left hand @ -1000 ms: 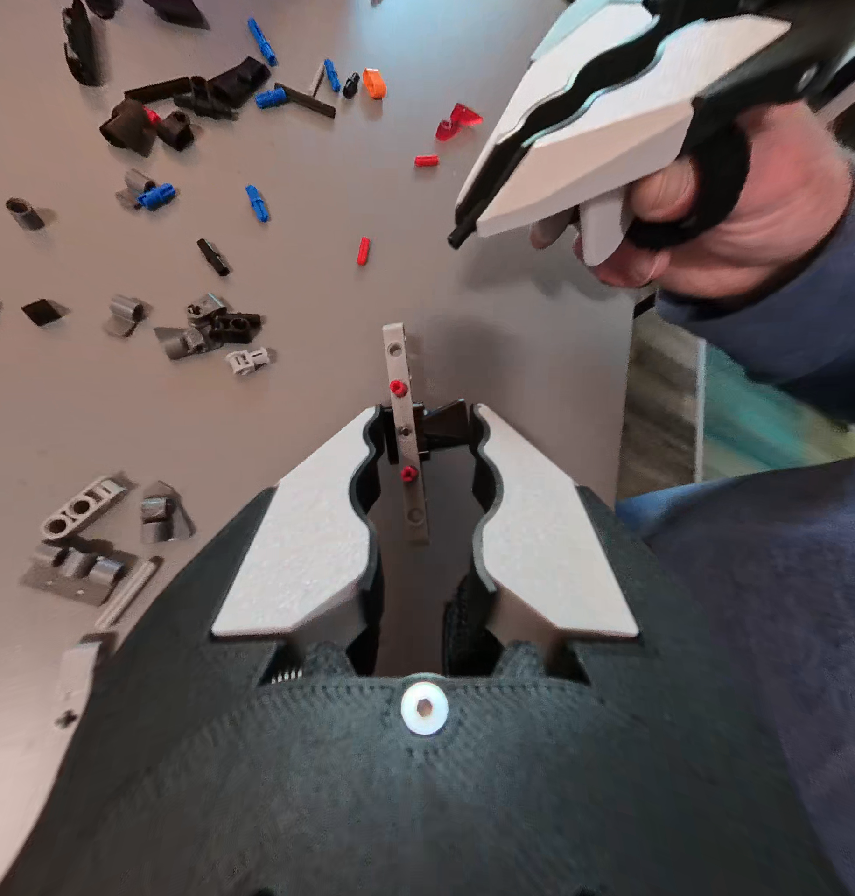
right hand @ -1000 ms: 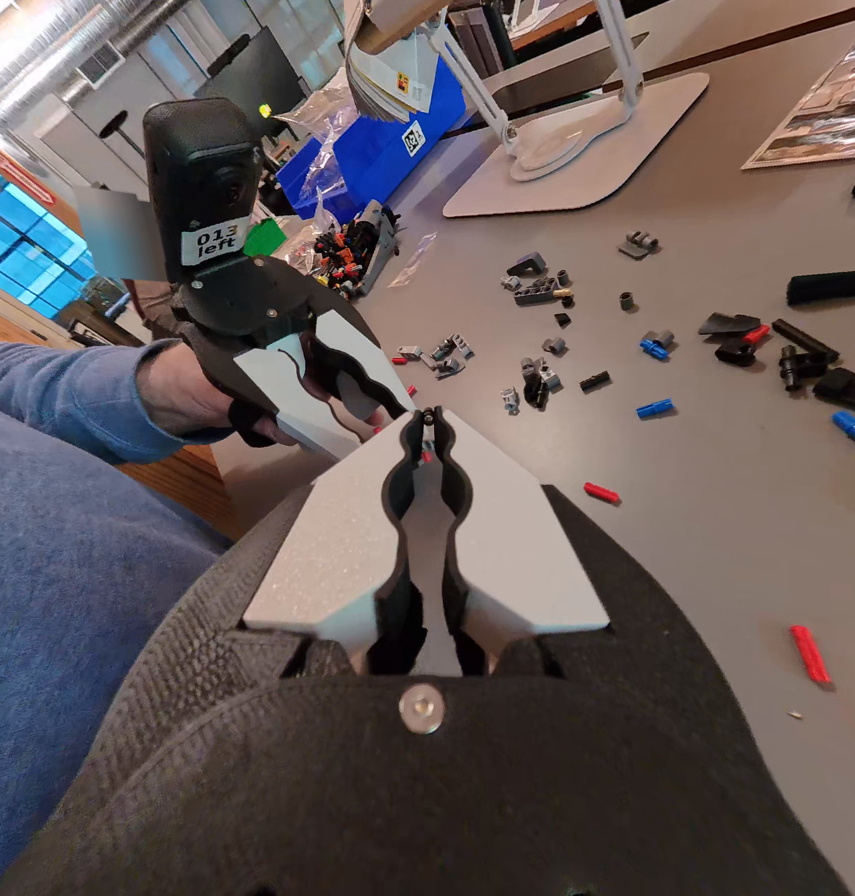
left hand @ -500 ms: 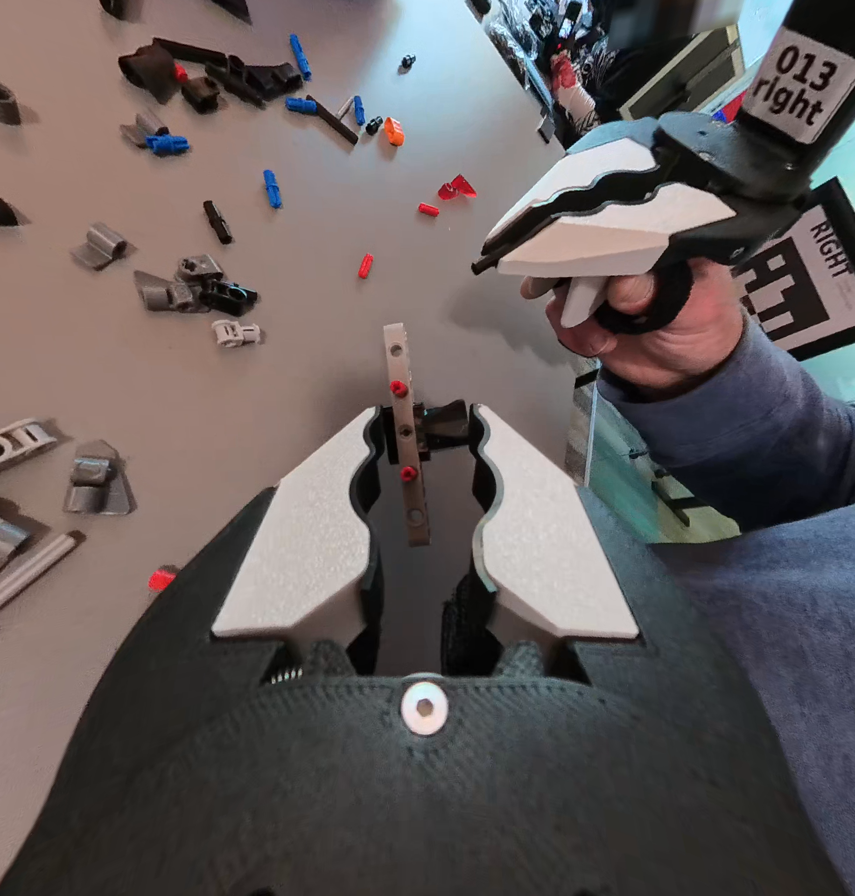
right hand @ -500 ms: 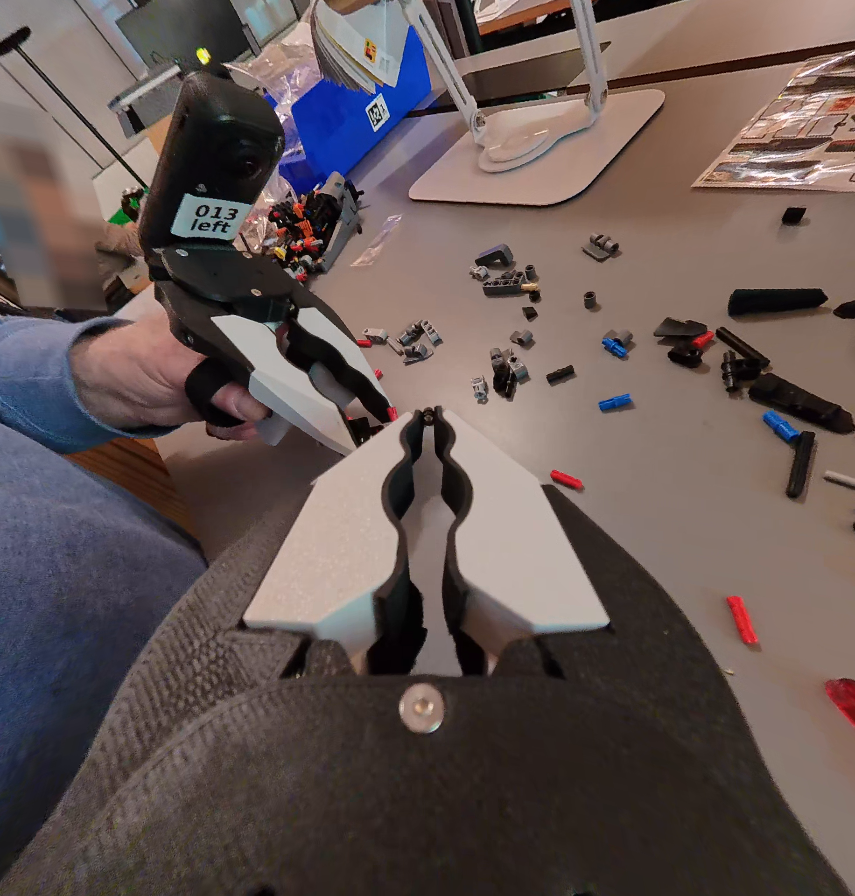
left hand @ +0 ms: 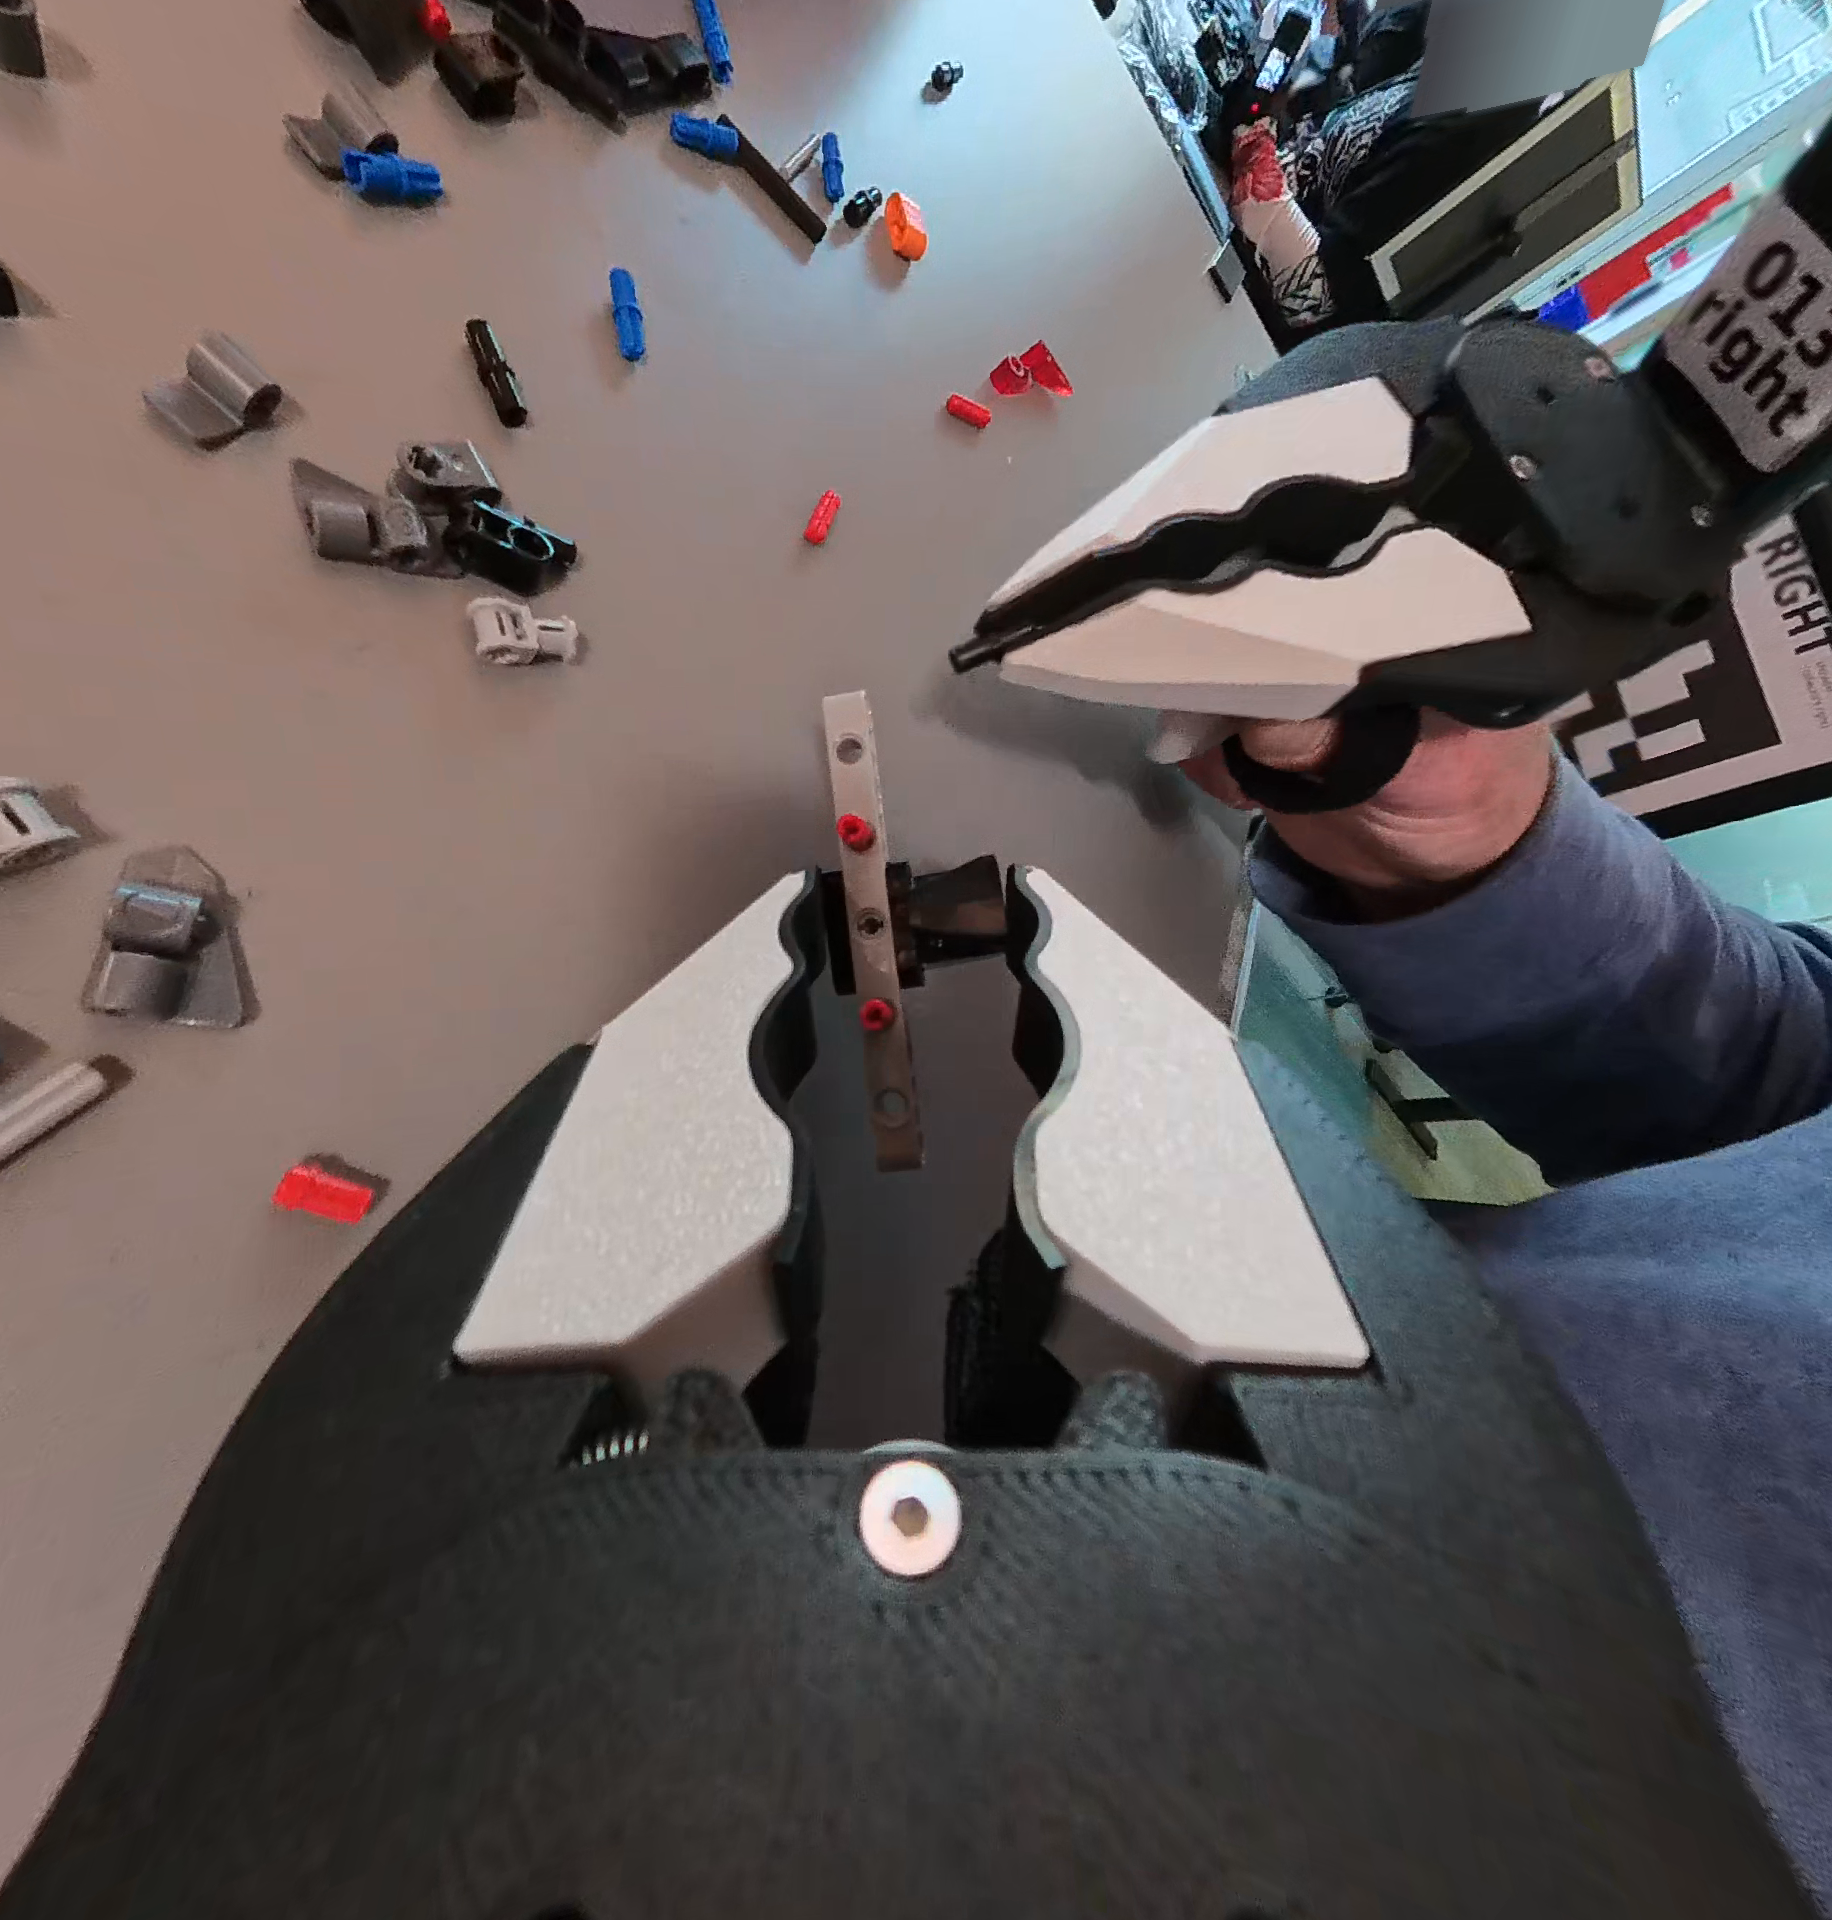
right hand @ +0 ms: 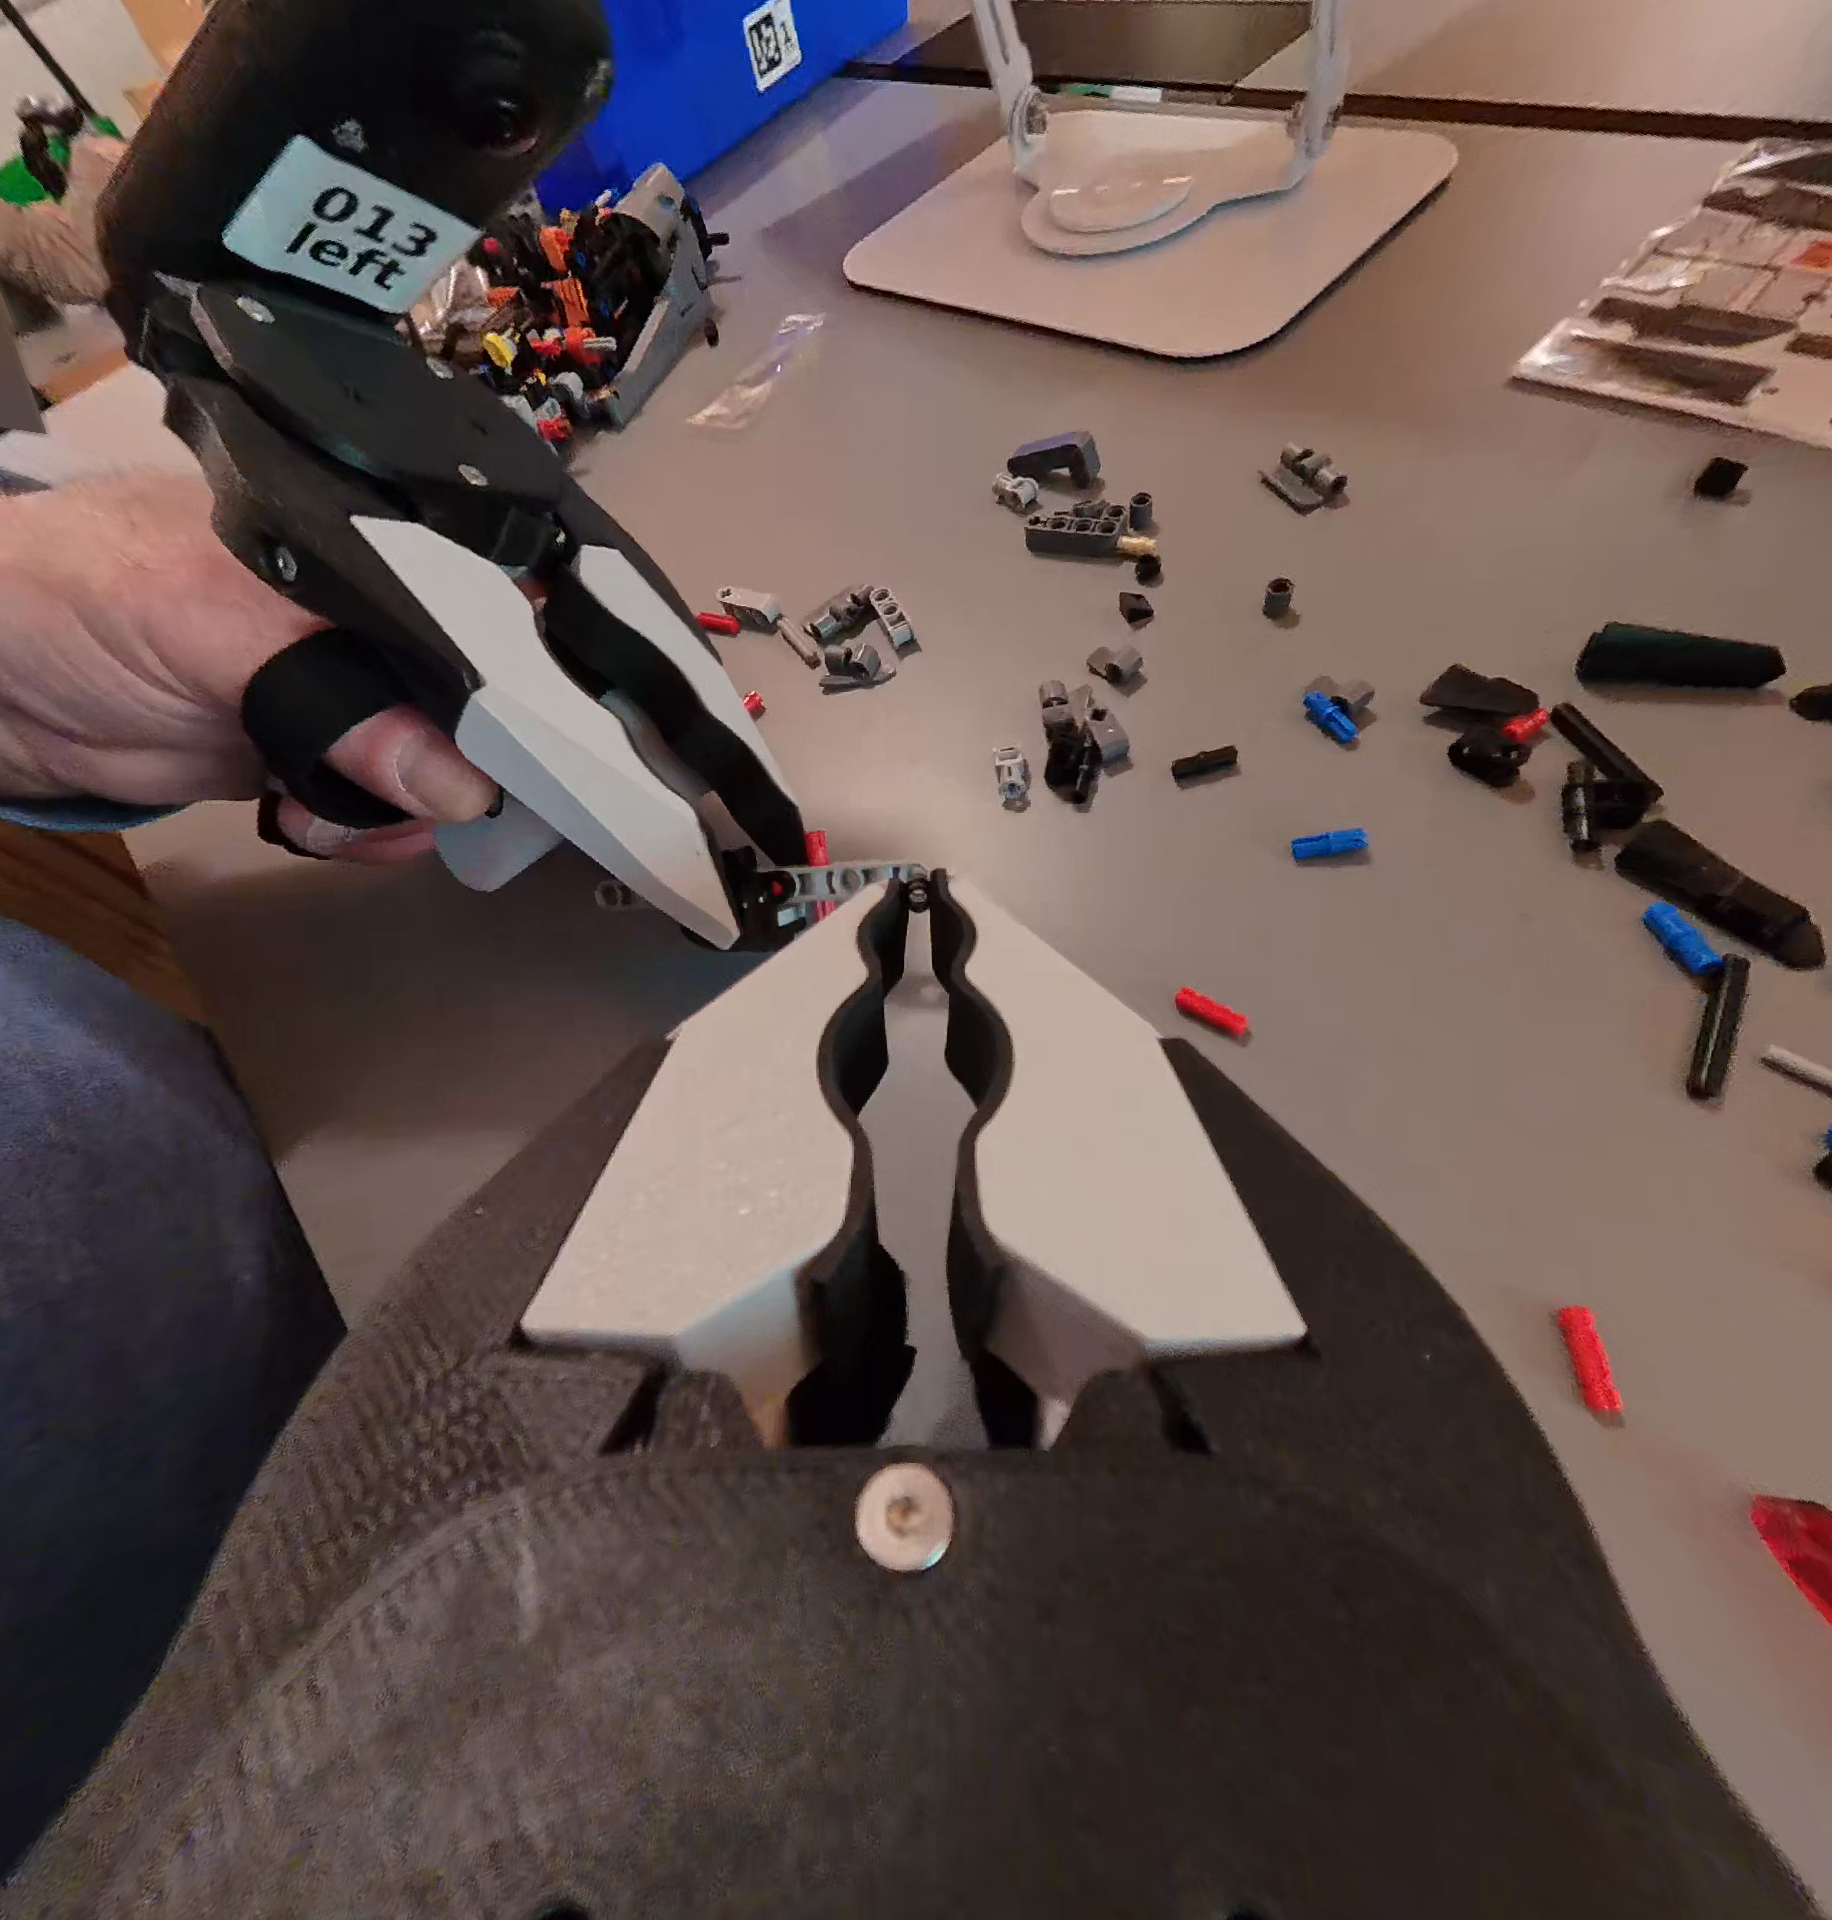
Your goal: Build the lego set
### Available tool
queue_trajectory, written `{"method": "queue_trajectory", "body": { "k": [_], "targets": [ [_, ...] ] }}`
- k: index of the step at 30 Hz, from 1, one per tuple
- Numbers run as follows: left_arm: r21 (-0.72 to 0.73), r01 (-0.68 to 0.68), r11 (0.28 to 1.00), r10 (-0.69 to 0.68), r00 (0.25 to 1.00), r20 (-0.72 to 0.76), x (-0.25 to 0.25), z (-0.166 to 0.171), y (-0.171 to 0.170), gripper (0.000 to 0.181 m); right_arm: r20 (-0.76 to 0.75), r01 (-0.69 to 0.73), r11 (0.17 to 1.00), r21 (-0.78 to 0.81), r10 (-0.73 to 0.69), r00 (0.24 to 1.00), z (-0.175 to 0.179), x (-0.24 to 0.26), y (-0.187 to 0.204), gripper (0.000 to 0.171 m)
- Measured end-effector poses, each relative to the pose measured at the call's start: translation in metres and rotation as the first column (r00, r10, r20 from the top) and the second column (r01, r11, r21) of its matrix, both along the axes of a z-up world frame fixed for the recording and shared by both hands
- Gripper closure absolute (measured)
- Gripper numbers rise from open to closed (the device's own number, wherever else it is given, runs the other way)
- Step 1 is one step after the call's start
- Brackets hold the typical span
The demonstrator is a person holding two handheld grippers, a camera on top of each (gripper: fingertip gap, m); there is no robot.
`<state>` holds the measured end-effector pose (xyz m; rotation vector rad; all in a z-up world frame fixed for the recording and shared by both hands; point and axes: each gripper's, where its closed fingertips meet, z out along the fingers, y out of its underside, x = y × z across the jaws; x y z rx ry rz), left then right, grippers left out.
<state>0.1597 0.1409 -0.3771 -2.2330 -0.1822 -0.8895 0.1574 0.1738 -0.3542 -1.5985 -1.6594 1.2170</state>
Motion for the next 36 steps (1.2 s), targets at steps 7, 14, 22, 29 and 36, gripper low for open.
{"method": "queue_trajectory", "body": {
  "k": [7, 14, 22, 29, 36],
  "targets": [
    [-0.006, 0.000, 1.000, 0.000, 1.000, 0.013, 0.002, 0.000, 0.003, 0.148, 0.046, -0.023, 0.992, 0.123, 0.018, 0.999, -0.013, -0.010, -0.005, 0.170],
    [-0.034, -0.006, 0.999, 0.007, 1.000, 0.015, 0.000, -0.002, 0.003, 0.148, 0.067, -0.016, 0.982, 0.187, 0.003, 0.998, -0.018, -0.012, -0.003, 0.170],
    [-0.091, 0.000, 0.996, 0.002, 1.000, 0.029, -0.001, -0.006, 0.004, 0.148, 0.085, -0.011, 0.969, 0.248, -0.011, 0.996, -0.025, -0.014, -0.002, 0.170],
    [-0.129, 0.002, 0.992, 0.010, 0.995, 0.098, -0.002, -0.007, 0.005, 0.148, 0.107, -0.027, 0.968, 0.250, 0.000, 0.994, -0.028, -0.015, -0.002, 0.170],
    [-0.161, 0.017, 0.987, 0.005, 0.990, 0.138, -0.003, -0.008, 0.006, 0.147, 0.108, -0.086, 0.948, 0.306, 0.055, 0.993, -0.030, -0.018, -0.002, 0.170]
  ]
}}
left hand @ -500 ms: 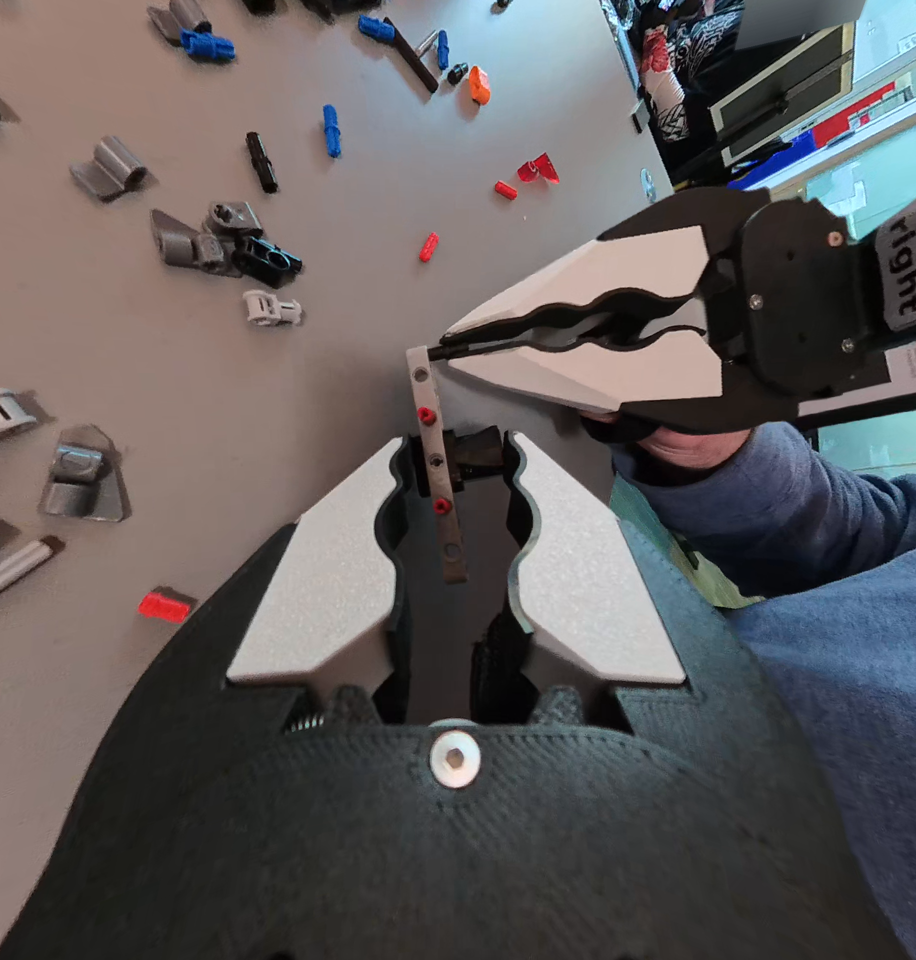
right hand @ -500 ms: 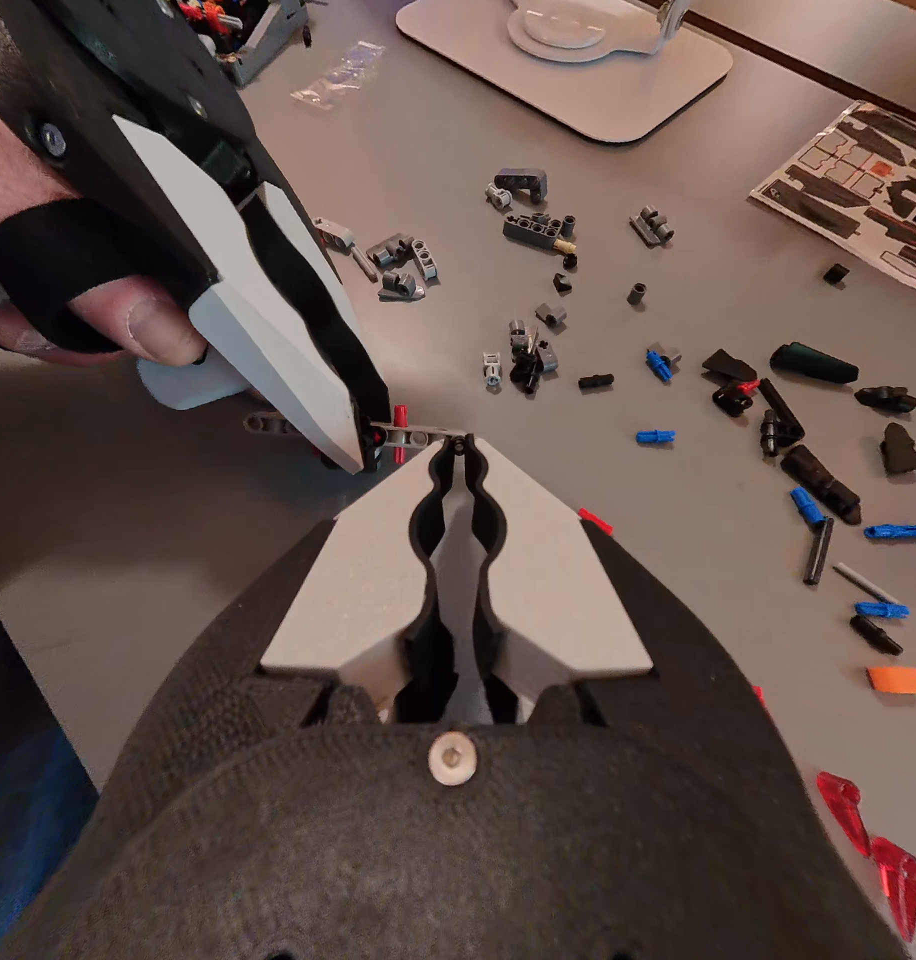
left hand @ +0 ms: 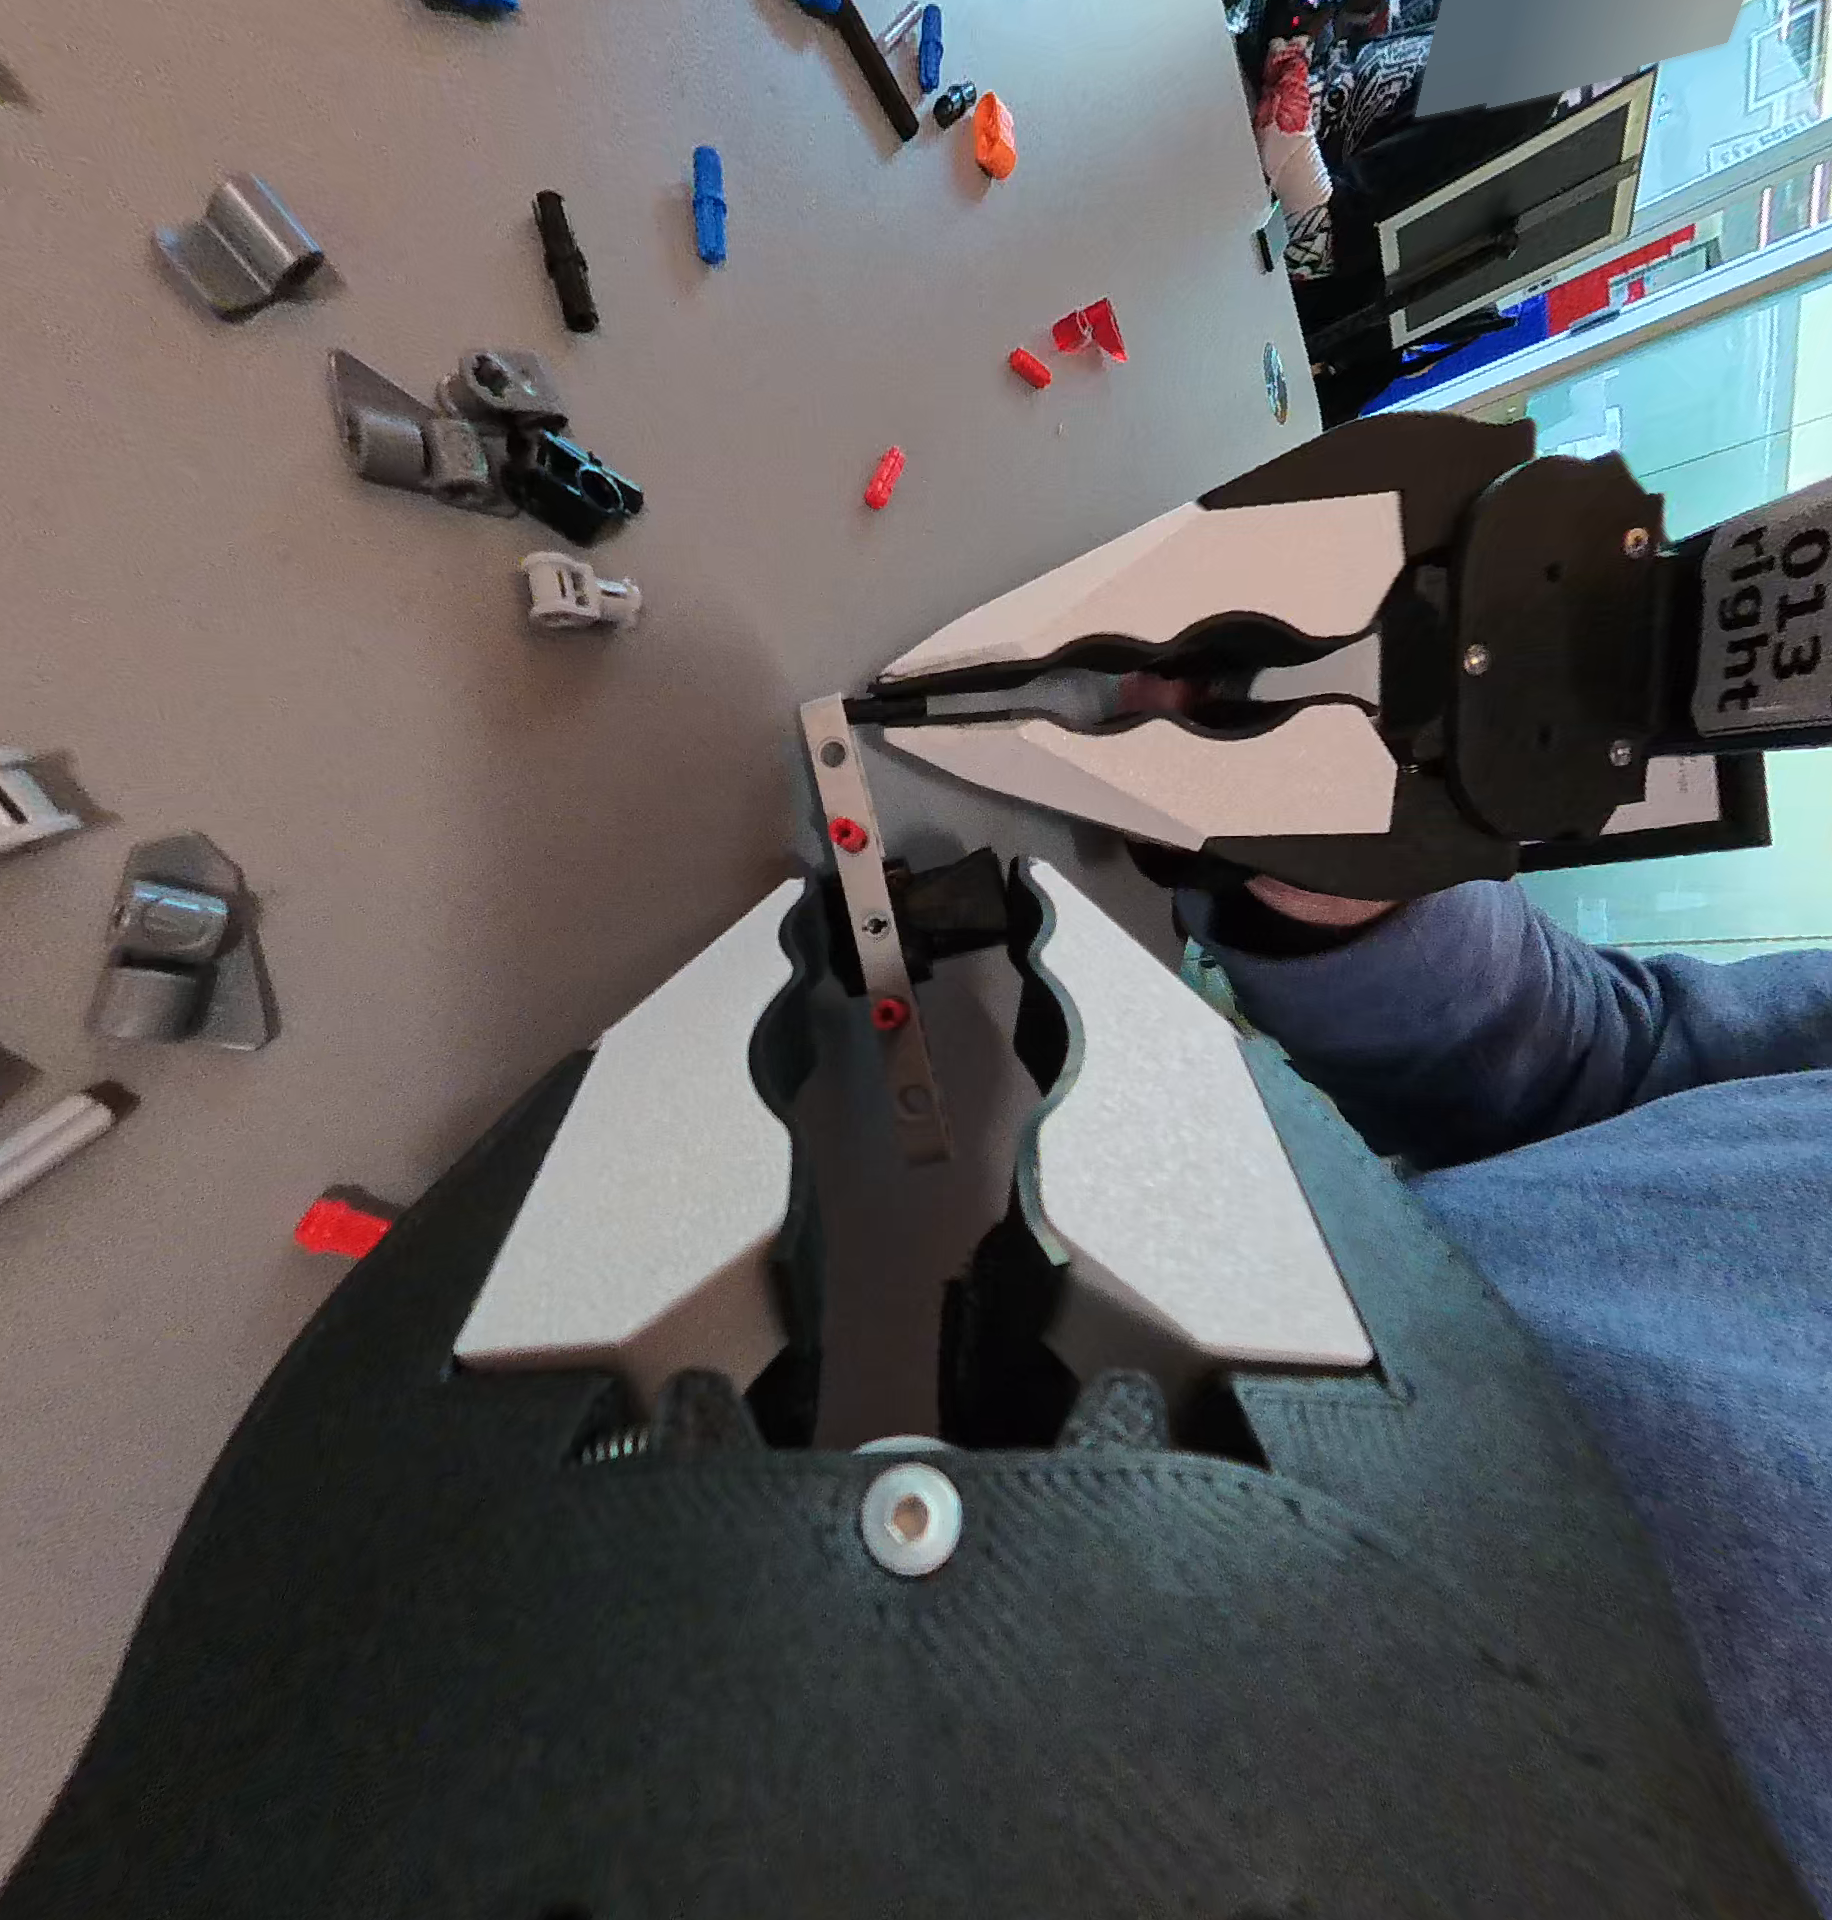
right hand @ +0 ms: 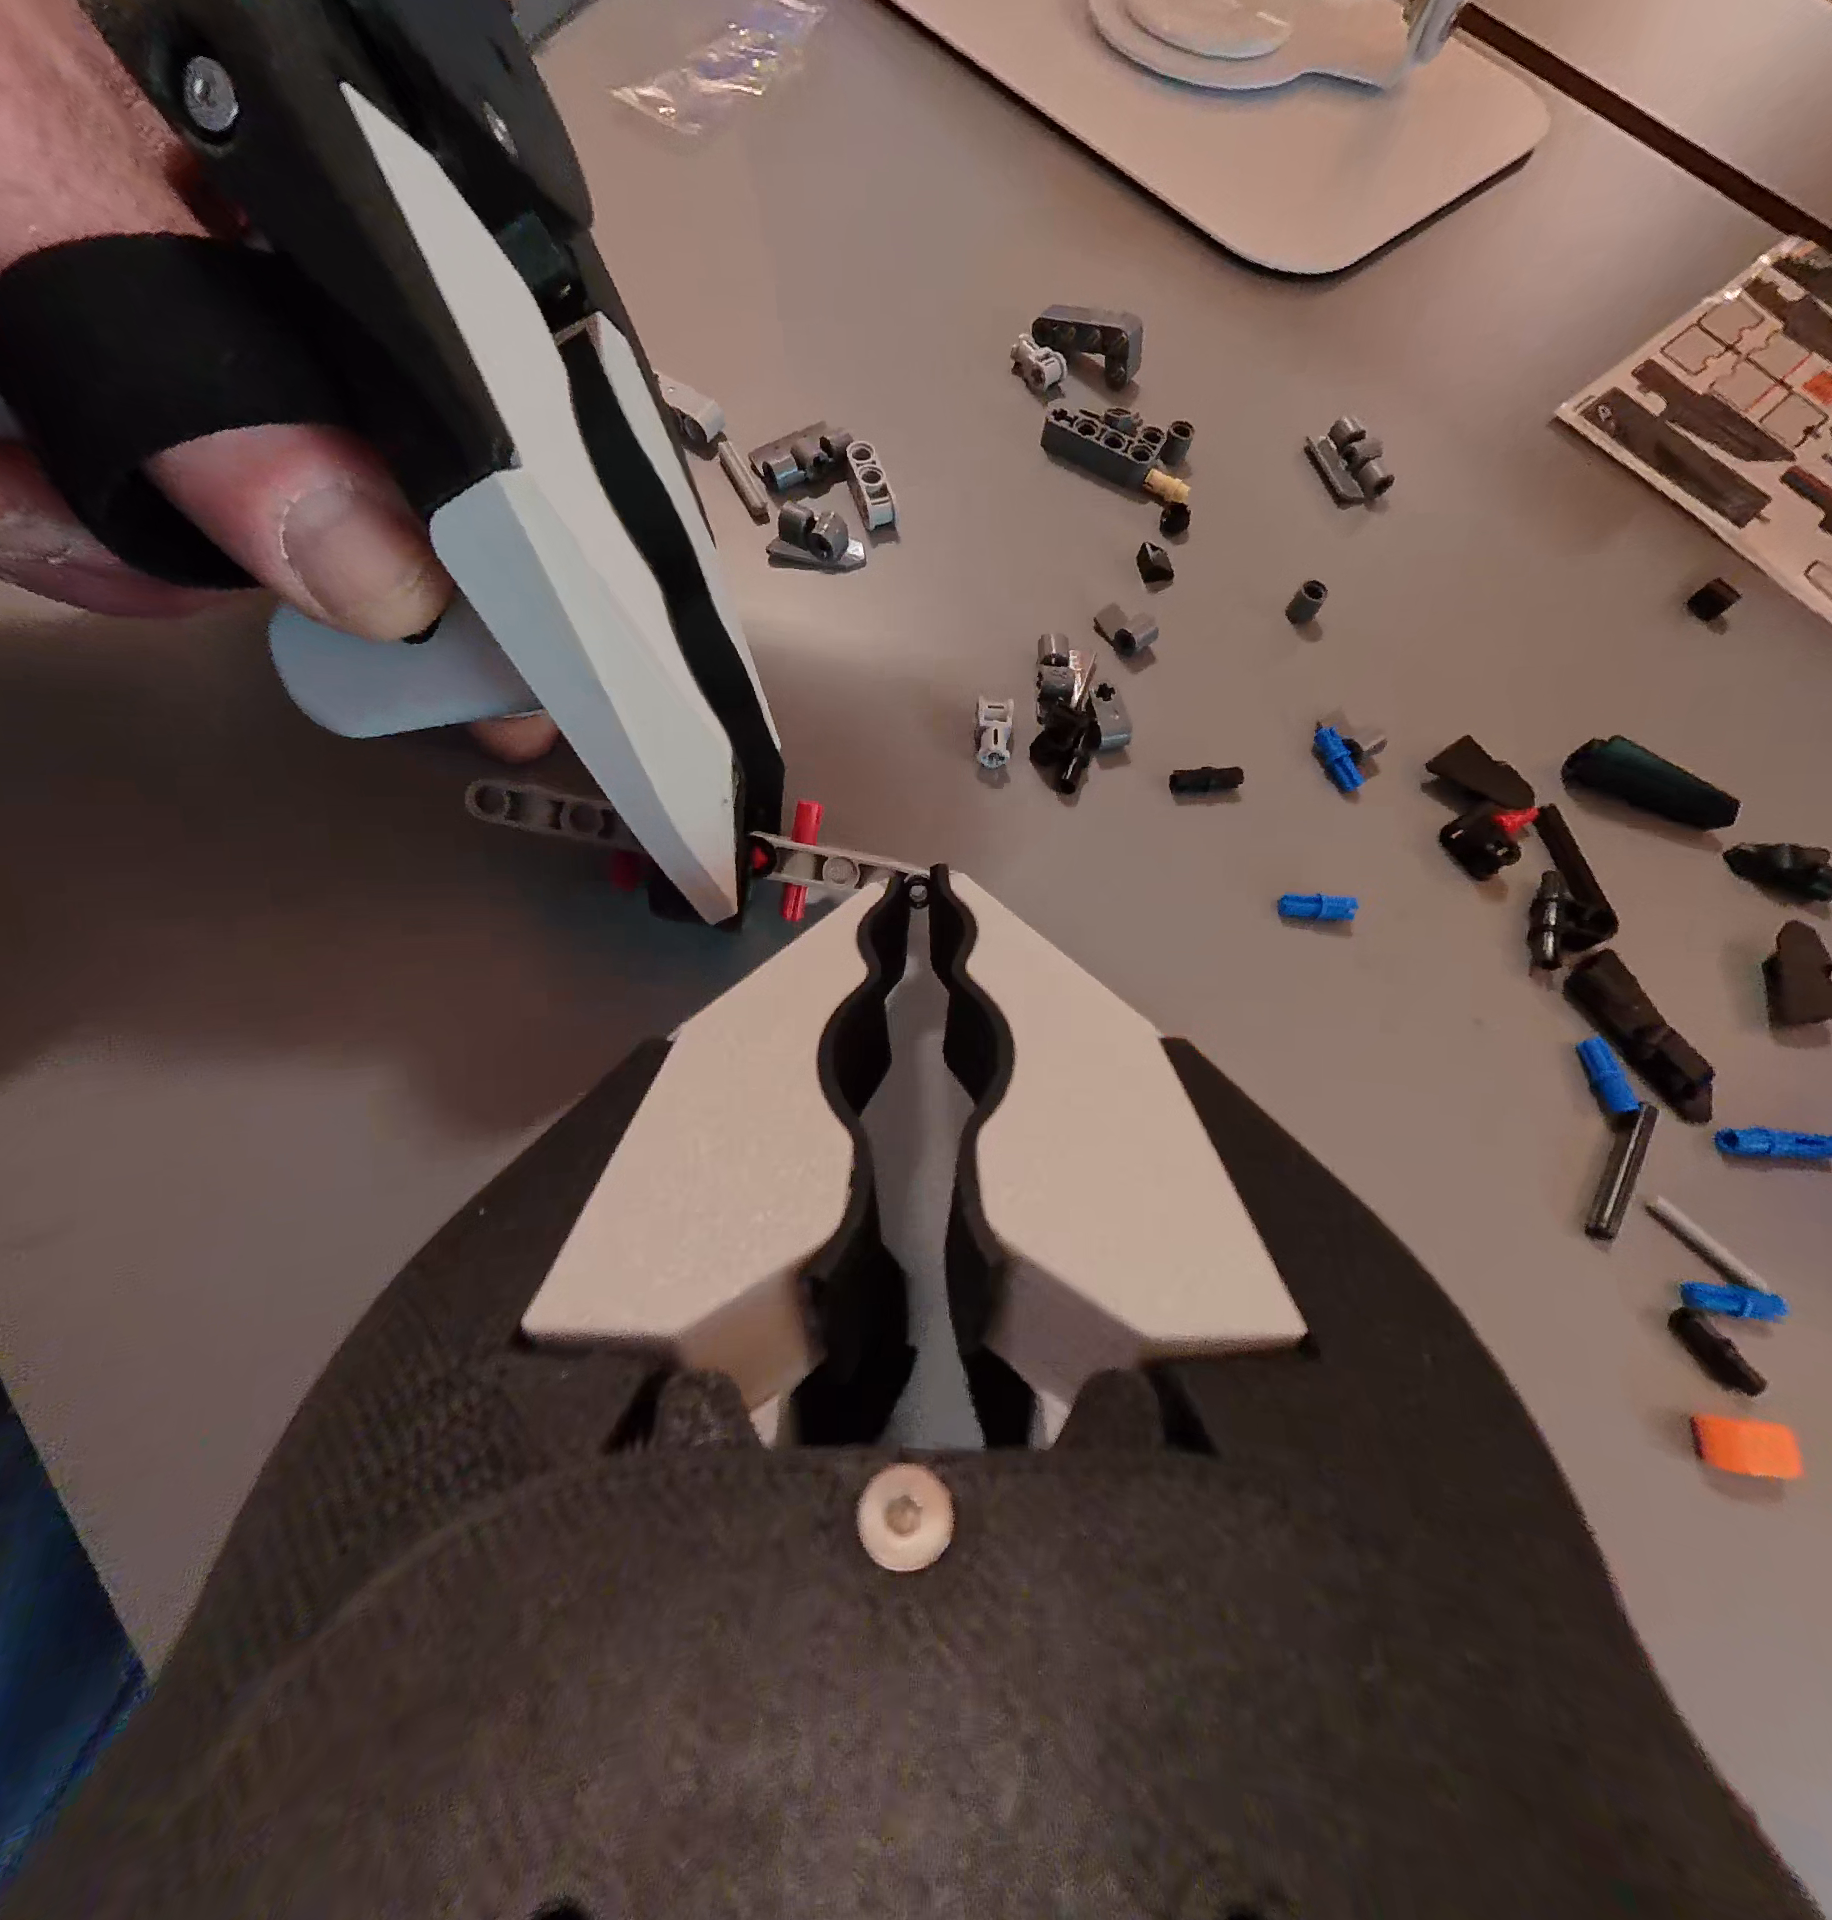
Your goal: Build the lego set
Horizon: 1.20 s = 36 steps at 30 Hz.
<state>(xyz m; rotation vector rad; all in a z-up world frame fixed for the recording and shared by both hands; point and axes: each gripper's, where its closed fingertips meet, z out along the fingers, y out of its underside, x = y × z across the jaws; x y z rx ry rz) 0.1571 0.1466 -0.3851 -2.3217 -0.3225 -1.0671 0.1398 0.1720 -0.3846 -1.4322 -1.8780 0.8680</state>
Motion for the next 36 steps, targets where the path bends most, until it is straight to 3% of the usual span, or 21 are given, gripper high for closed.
{"method": "queue_trajectory", "body": {
  "k": [25, 36],
  "targets": [
    [-0.023, 0.017, 1.000, -0.015, 0.998, 0.063, -0.001, 0.000, 0.001, 0.147, 0.038, -0.283, 0.959, -0.013, 0.283, 0.958, -0.006, 0.001, -0.001, 0.170],
    [-0.022, 0.020, 1.000, -0.018, 0.998, 0.060, -0.002, 0.000, 0.000, 0.147, 0.076, -0.302, 0.953, -0.018, 0.303, 0.950, -0.010, -0.001, -0.001, 0.170]
  ]
}}
